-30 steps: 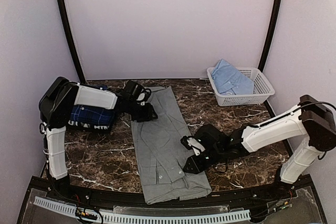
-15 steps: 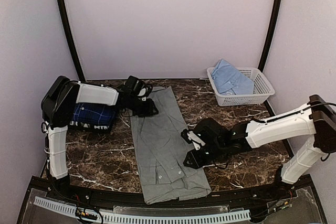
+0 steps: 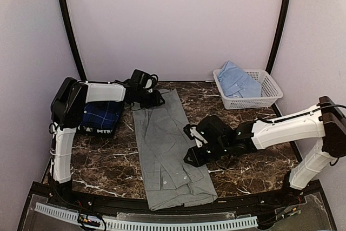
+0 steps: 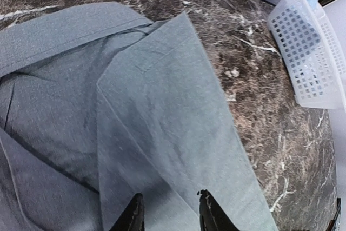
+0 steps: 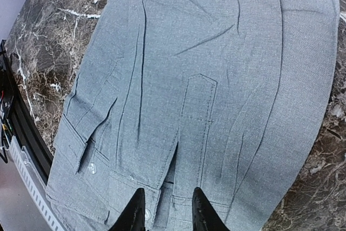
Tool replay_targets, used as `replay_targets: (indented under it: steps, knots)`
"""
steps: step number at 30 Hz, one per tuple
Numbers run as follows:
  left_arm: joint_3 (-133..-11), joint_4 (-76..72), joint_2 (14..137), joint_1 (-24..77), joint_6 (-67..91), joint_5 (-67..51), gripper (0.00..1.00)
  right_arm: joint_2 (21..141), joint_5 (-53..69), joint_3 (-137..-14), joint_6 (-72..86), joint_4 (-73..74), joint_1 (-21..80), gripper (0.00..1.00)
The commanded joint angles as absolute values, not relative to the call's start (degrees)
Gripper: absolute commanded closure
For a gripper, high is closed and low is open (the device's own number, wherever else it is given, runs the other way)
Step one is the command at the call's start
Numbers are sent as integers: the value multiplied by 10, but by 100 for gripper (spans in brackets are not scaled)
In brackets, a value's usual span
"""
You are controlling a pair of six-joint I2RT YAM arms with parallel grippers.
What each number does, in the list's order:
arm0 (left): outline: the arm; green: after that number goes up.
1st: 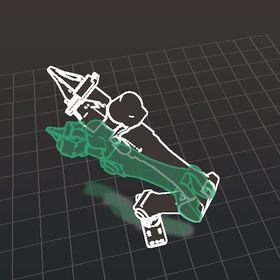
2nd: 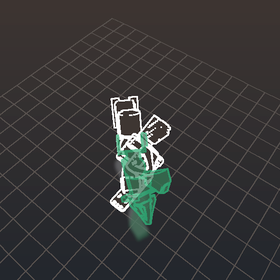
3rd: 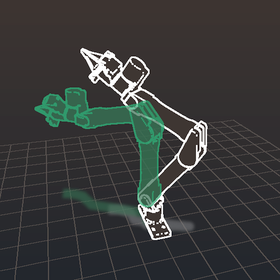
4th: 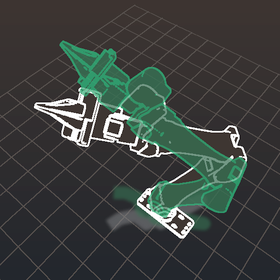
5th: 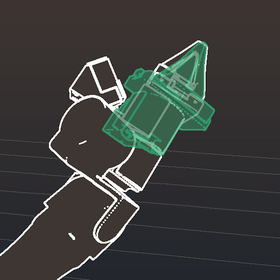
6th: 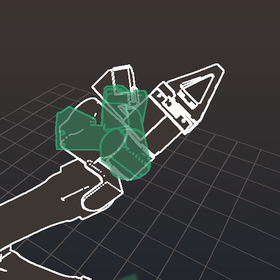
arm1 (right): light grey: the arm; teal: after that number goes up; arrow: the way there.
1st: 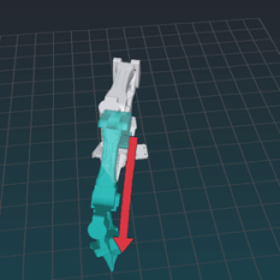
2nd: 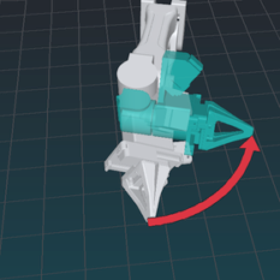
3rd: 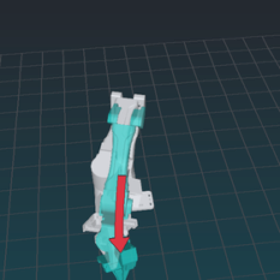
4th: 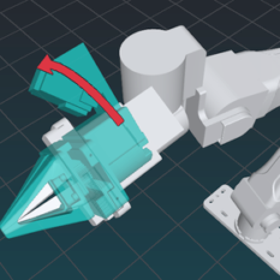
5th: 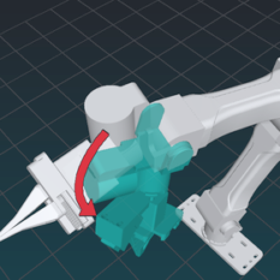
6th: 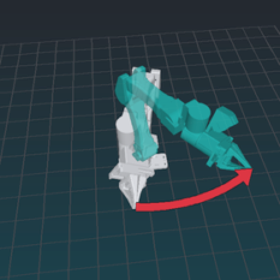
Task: Fold and stack the long sleeve shirts
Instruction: Smooth out the rectangle-folded shirt at the center of the board.
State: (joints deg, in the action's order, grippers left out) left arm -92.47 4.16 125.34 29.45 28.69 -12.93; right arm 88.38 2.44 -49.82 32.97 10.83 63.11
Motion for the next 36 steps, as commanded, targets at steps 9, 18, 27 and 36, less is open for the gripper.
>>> replay_targets:
  steps: [9,18,27,36]
  knots:
    - [-1056,83,1380,266,272,-144,68,881,12,-494,356,77,624,73]
    - [-1175,170,1369,266,228,-148,68,879,3,-513,360,61,597,72]
    - [-1041,191,1210,279,294,-104,65,932,41,-557,347,-18,536,72]
    - [-715,71,1015,312,375,-157,66,1036,100,-627,316,-60,492,72]
